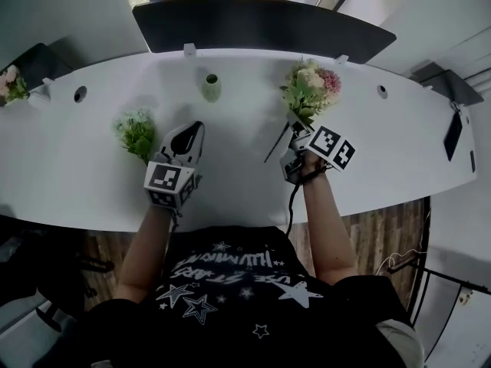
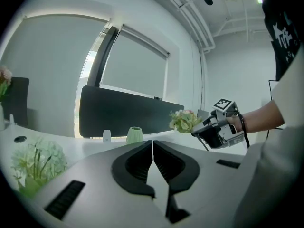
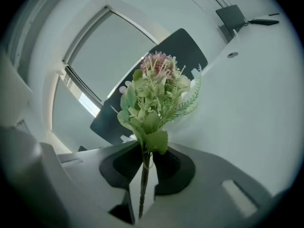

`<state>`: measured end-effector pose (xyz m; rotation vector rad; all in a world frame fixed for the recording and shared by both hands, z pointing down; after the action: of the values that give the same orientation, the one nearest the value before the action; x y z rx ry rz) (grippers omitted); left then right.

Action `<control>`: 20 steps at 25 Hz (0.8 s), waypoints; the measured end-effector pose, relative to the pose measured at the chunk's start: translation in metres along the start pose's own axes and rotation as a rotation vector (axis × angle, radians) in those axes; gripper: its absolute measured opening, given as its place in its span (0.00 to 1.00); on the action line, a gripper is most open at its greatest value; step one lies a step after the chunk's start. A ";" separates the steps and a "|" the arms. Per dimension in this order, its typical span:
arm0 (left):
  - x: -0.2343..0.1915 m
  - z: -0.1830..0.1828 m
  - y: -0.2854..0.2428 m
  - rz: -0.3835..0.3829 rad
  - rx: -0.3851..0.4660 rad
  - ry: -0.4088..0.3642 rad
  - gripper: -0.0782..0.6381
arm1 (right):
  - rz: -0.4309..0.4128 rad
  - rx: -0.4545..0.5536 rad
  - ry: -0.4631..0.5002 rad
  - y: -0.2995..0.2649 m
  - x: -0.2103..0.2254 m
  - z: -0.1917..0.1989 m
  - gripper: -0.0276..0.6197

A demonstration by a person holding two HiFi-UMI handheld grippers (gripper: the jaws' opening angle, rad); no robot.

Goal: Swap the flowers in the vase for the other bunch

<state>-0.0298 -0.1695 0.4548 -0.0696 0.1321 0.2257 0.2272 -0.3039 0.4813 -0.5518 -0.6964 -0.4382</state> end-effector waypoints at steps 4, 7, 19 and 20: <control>-0.007 -0.007 -0.005 0.013 0.012 -0.011 0.12 | -0.126 0.106 0.072 -0.002 -0.041 -0.018 0.14; -0.016 -0.015 -0.008 -0.007 0.003 -0.041 0.12 | -0.194 0.177 0.147 -0.005 -0.069 -0.029 0.14; -0.045 -0.031 -0.048 0.018 0.008 -0.083 0.29 | -0.406 0.257 0.283 -0.047 -0.154 -0.052 0.14; -0.048 -0.030 -0.052 0.026 0.012 -0.076 0.32 | -0.417 0.255 0.292 -0.052 -0.159 -0.052 0.14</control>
<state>-0.0676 -0.2333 0.4345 -0.0478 0.0590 0.2535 0.1140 -0.3453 0.3538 -0.0927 -0.5727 -0.7887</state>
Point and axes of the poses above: the fingertips, and each gripper's own axes: y backward along the fingers, x to its right, z out of its underside, the point moved 5 cm from there along y, backward along the fingers, and after that the axes turned 11 degrees about x, right-handed, at the moved point
